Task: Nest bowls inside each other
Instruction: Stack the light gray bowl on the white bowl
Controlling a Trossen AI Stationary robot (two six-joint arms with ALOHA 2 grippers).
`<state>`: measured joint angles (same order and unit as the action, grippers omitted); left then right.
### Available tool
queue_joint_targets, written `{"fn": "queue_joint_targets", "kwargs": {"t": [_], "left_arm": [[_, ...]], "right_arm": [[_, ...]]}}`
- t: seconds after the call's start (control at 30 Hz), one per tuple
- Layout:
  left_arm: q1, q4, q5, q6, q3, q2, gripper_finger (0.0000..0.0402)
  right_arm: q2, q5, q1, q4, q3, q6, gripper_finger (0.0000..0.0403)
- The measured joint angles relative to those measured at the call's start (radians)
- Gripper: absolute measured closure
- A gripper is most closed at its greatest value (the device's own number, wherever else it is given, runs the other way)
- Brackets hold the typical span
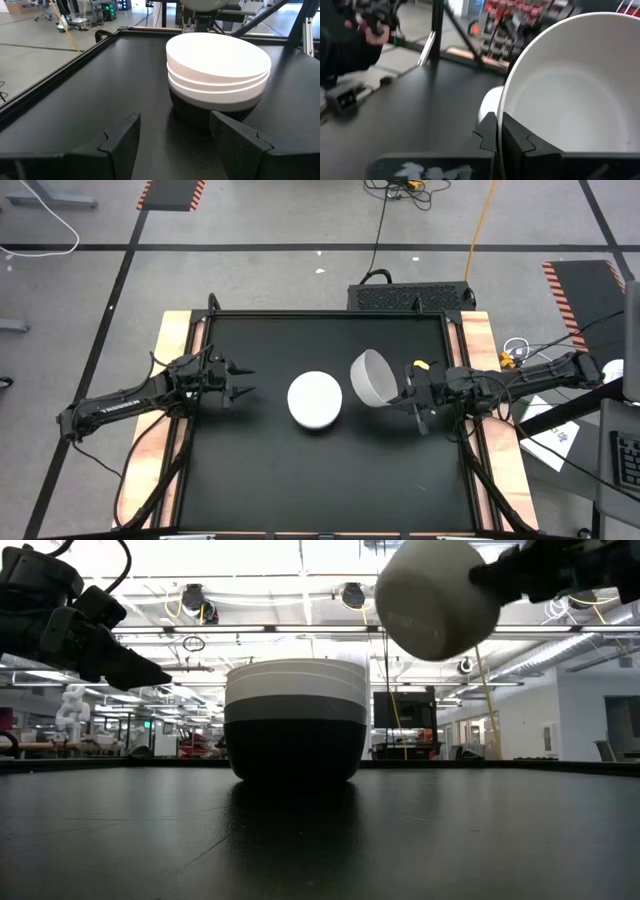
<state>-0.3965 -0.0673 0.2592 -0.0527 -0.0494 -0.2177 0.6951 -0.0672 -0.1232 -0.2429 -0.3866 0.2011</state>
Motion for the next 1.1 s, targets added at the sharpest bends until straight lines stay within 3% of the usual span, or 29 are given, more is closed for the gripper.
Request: {"fn": "queue_joint_targets", "kwargs": {"t": [0.17,0.53,0.67,1.1], "left_arm": [[0.0,0.0,0.0,0.004,0.0,0.0,0.0163],[0.0,0.0,0.0,0.002,0.0,0.0,0.0163],[0.0,0.0,0.0,-0.002,0.0,0.0,0.0163],[0.0,0.0,0.001,-0.017,0.0,-0.004,0.0163]], "right_arm": [[0.04,-0.127,0.033,-0.091,0.0,0.012,0.0403],[0.191,-0.202,0.157,-0.13,-0.042,0.018,0.0403],[0.267,-0.273,0.191,-0.141,-0.105,0.027,0.0403],[0.514,-0.358,0.214,-0.002,-0.375,0.099,0.0403]]}}
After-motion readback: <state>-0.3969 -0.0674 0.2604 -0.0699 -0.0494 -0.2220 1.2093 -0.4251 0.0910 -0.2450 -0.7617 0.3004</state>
